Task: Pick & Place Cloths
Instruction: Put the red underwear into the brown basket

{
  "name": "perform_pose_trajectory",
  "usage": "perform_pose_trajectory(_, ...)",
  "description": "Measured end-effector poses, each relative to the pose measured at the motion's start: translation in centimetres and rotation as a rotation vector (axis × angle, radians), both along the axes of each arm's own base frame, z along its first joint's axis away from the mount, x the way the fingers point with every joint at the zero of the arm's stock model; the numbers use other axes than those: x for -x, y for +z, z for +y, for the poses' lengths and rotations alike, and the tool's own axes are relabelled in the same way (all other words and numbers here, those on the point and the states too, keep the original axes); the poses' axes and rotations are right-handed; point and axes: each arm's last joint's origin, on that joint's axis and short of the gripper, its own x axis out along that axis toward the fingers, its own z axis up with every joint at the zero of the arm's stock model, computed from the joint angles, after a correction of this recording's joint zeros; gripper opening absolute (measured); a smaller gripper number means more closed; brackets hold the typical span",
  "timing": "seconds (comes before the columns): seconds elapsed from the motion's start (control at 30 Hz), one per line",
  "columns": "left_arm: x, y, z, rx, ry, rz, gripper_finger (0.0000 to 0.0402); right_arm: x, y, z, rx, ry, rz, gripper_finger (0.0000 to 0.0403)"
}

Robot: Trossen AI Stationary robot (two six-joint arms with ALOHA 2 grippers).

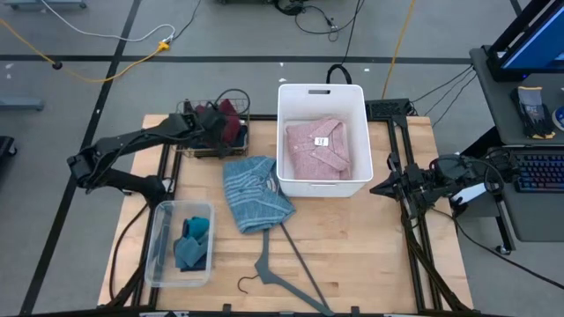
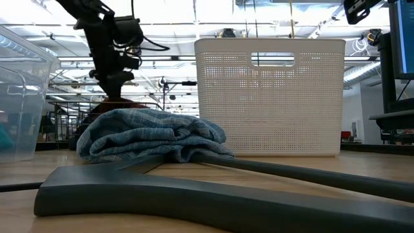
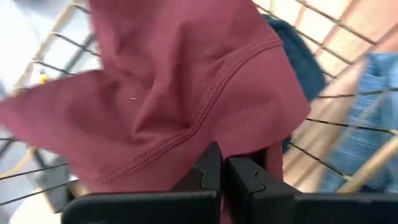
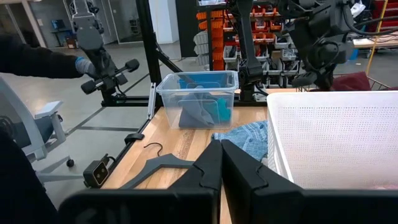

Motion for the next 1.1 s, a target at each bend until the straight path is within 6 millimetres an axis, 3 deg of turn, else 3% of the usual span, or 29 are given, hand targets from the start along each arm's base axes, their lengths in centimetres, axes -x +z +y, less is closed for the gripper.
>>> perform_pose_trajectory(0.23, 0.7, -0.2, 0.9, 0.036, 0.053, -0.040, 0.0005, 0.0, 0.0, 0.0, 0.000, 0.000, 0.000, 0.0000)
perform_pose_trajectory(0.43, 0.7, -0.1, 1.0, 0.036, 0.091, -0.072, 0.0032, 0.0, 0.0, 0.0, -0.025, -0.002, 0.005, 0.0000)
perform_pose_trajectory(0.7, 0.8, 1.5, 0.4, -0.027, 0.076, -0.169, 0.0118, 0.0, 0.0, 0.0, -0.025, -0.002, 0.005, 0.0000)
perform_pose_trajectory(0.9, 2.3, 3.8, -0.7, -0.069, 0.138, -0.307, 0.0196, 0.0, 0.0, 0.0, -0.026, -0.003, 0.004, 0.0000)
perform_pose_trajectory(1.1, 3.8, 5.8, -2.1, -0.085, 0.120, -0.442, 0.0239, 0.0, 0.0, 0.0, -0.025, -0.003, 0.005, 0.0000)
